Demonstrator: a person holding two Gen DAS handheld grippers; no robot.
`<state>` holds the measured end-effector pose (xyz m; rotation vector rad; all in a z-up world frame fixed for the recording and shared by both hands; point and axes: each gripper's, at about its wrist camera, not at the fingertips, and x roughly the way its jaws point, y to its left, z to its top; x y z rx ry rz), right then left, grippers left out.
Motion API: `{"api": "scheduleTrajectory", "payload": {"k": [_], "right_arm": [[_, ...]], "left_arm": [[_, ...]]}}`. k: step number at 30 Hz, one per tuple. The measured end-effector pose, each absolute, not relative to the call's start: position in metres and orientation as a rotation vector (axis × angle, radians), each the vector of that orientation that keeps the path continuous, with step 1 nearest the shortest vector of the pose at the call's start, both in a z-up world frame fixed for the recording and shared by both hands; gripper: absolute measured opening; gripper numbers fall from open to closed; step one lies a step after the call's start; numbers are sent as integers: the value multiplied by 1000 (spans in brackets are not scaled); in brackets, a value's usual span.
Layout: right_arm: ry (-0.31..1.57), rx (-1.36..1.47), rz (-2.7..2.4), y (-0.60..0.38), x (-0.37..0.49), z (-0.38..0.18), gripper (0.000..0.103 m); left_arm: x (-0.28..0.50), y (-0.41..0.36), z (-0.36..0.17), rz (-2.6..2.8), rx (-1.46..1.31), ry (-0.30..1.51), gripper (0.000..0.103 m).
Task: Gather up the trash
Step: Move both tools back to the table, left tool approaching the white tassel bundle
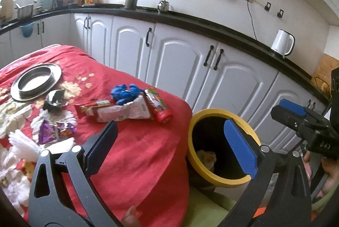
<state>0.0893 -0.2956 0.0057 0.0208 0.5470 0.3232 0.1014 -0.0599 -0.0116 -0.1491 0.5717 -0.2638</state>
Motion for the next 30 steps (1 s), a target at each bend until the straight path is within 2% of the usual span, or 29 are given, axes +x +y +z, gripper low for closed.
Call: {"api": "scheduleTrajectory", "payload": {"k": [30], "right_arm": [[670,-82,525,-181,156,-20,90]], "left_arm": [[96,63,-25,-1,-297,574,92]]}}
